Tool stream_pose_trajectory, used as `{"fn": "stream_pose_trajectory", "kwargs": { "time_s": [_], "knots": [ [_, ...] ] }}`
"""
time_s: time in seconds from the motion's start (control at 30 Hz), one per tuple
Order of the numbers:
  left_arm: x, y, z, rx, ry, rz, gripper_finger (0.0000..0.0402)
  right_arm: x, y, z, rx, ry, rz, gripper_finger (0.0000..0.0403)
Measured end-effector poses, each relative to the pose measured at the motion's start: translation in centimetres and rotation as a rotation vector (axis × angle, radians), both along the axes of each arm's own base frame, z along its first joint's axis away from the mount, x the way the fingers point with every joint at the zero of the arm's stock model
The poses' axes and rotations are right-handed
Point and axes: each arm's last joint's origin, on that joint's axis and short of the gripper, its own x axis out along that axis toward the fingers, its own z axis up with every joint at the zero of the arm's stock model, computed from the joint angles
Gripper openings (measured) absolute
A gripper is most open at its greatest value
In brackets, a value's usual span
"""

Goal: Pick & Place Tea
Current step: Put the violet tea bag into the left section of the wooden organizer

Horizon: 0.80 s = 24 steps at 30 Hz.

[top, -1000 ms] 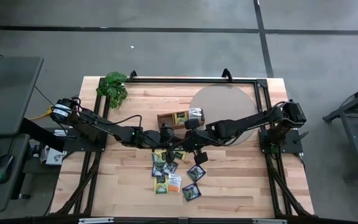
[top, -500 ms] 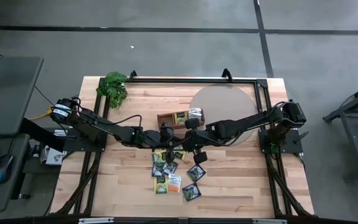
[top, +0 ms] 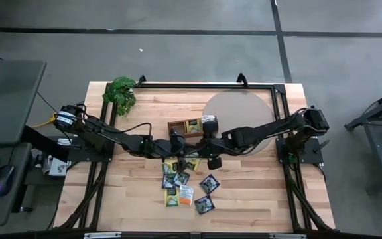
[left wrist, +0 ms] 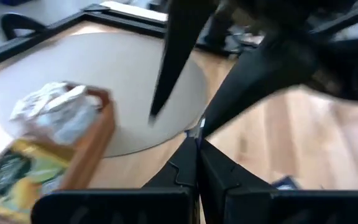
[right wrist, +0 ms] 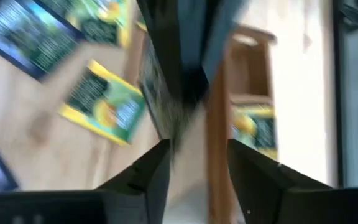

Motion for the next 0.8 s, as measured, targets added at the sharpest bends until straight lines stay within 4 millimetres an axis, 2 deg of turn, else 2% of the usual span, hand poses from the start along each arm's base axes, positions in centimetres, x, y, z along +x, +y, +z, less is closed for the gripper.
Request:
{"fn": "stream_pose_trajectory", "kwargs": {
  "time_s": [0.13, 0.3, 0.63, 0.8],
  "knots": [
    [-0.8, 0.4, -1.2, 0.027, 0.005, 0.068, 0.0, -1.1, -0.6, 0.6, -0.015, 0.03, -0.078, 0.019],
    [-2.2, 0.8, -2.5, 0.051, -0.097, 0.107, 0.0, -1.5, -1.1, 0.9, 0.002, 0.032, -0.117, 0.0215],
    [-6.1, 2.2, -4.3, 0.14, -0.277, 0.241, 0.0, -1.4, -0.7, 0.9, 0.099, 0.021, -0.109, 0.022],
    [-7.0, 4.0, -5.2, 0.156, -0.266, 0.297, 0.0, -1.0, -0.6, 1.1, 0.139, -0.01, -0.095, 0.022]
  ]
}}
